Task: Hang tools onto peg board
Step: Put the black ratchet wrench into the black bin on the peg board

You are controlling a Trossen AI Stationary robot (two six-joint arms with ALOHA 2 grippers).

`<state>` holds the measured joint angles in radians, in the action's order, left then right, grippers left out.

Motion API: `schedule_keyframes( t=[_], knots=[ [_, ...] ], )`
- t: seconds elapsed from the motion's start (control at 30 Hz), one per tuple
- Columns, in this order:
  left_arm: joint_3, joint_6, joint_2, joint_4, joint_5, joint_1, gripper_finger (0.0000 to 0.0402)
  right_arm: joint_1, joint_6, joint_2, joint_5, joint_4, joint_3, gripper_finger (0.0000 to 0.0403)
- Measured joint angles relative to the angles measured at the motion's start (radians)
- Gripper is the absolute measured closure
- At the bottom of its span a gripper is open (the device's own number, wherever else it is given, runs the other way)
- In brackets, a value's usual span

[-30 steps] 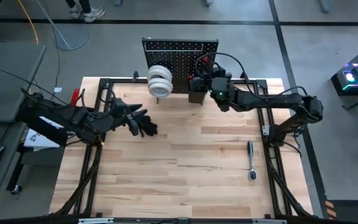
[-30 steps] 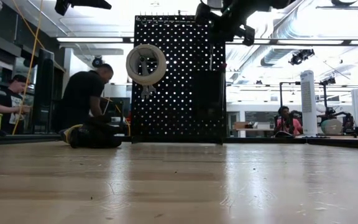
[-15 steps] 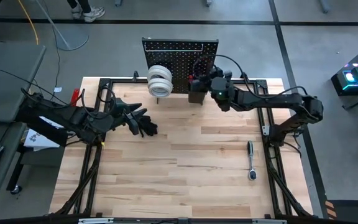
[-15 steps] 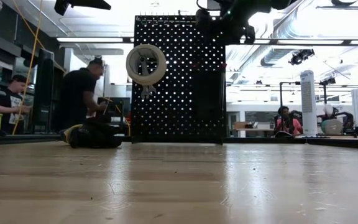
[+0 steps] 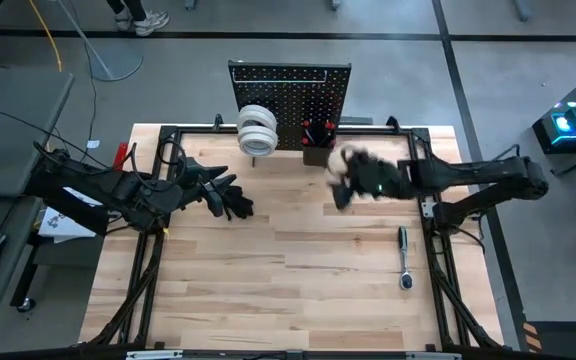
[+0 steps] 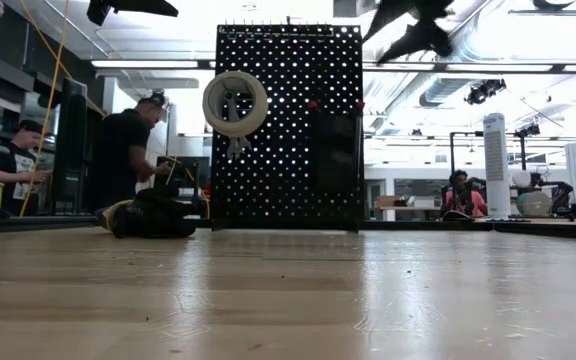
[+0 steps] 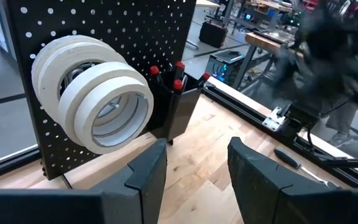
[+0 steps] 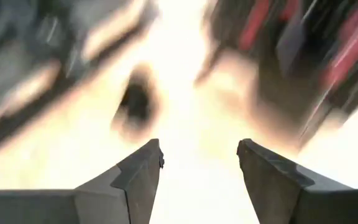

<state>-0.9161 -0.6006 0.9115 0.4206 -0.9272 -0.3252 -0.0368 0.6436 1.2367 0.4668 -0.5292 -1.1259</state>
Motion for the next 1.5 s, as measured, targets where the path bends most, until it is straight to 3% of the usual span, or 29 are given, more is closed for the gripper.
schedule_keyframes(
  t=[0.13, 0.23, 0.3, 0.53, 0.67, 0.93, 1.1, 1.2, 1.3, 1.33, 1.5],
  knots=[
    [0.000, -0.008, 0.000, -0.002, 0.002, 0.000, 0.0247, -0.121, 0.307, 0.002, -0.265, -0.366, 0.003, 0.0194],
    [0.000, -0.008, 0.000, -0.001, 0.003, 0.001, 0.0247, -0.223, 0.575, 0.030, -0.323, -0.620, 0.038, 0.0194],
    [0.000, -0.008, 0.000, 0.000, 0.003, 0.002, 0.0247, -0.280, 0.746, 0.040, -0.366, -0.699, 0.090, 0.0194],
    [0.000, -0.008, 0.000, 0.000, 0.005, 0.005, 0.0247, -0.428, 1.186, 0.046, -0.618, -0.627, 0.352, 0.0194],
    [0.000, -0.007, 0.000, 0.001, 0.006, 0.005, 0.0247, -0.484, 1.338, 0.046, -0.655, -0.560, 0.450, 0.0194],
    [0.000, -0.008, 0.000, 0.001, 0.009, 0.005, 0.0247, -0.503, 1.429, 0.057, -0.666, -0.213, 0.615, 0.0194],
    [0.000, -0.016, 0.000, 0.000, 0.009, 0.005, 0.0247, -0.500, 1.455, 0.089, -0.708, -0.173, 0.652, 0.0199],
    [0.000, -0.016, 0.000, 0.000, 0.009, 0.005, 0.0247, -0.498, 1.385, 0.091, -0.721, -0.183, 0.652, 0.0248],
    [0.000, -0.016, 0.000, 0.000, 0.008, 0.005, 0.0247, -0.501, 1.336, 0.097, -0.719, -0.216, 0.638, 0.0356],
    [0.000, -0.016, 0.000, 0.000, 0.008, 0.005, 0.0247, -0.501, 1.307, 0.099, -0.705, -0.220, 0.628, 0.0374],
    [0.000, -0.013, 0.000, -0.034, 0.025, 0.005, 0.0247, -0.502, 1.236, 0.110, -0.525, -0.230, 0.539, 0.0378]
  ],
)
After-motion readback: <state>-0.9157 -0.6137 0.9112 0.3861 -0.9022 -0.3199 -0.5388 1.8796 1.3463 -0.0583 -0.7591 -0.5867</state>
